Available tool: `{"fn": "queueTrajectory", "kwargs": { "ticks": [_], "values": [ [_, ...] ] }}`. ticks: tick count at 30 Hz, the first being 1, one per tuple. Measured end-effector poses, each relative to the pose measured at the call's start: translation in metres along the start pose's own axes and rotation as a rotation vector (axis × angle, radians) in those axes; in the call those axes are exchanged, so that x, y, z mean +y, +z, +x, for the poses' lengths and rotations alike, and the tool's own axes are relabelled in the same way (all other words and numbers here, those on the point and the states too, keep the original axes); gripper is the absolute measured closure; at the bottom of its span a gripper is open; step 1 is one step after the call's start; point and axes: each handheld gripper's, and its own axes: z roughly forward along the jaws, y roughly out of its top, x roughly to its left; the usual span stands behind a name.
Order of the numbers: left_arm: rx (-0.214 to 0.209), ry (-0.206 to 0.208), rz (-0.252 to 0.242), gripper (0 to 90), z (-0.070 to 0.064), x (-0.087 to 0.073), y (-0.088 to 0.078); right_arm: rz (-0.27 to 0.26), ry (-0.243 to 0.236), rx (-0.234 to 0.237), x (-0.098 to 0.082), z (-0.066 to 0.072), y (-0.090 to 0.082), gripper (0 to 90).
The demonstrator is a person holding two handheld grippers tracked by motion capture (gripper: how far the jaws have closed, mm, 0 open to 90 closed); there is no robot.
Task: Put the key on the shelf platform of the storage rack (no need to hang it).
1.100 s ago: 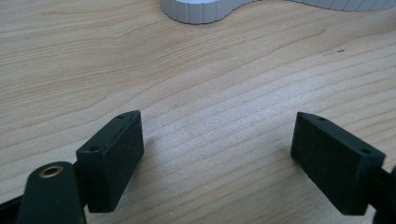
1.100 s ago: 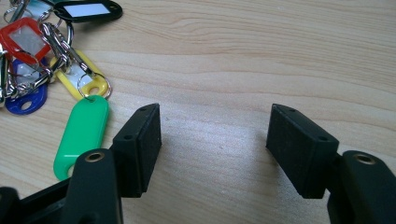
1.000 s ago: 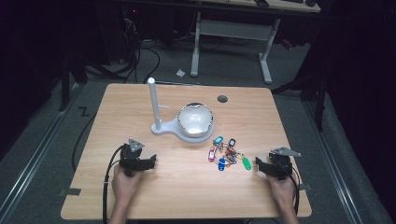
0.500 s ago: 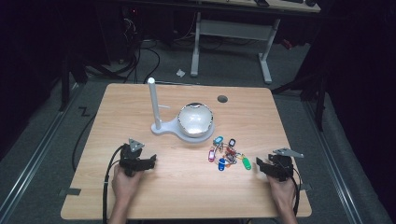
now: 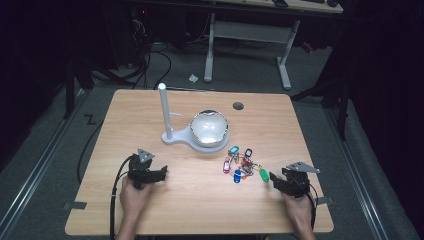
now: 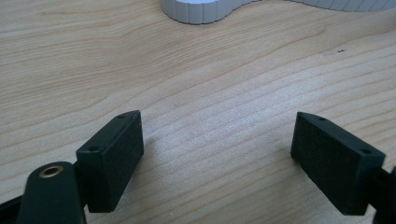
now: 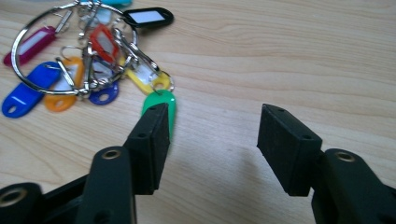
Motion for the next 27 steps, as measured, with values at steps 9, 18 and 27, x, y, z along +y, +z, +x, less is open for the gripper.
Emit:
{"fn": "queueTrajectory", "kwargs": {
  "ticks": [9, 18, 27],
  "values": [
    [0.0, -0.001, 0.0, 17.4, 0.0, 0.0, 0.0, -0.011, -0.033, 0.043, 0.005, 0.015, -0.004, 45.3],
    [0.0, -0.001, 0.0, 17.4, 0.0, 0.0, 0.0, -0.02, -0.079, 0.097, 0.014, 0.033, 0.002, 43.3],
    [0.0, 0.0, 0.0, 17.4, 0.0, 0.0, 0.0, -0.014, -0.127, 0.133, 0.027, 0.049, 0.012, 42.8]
  ]
}}
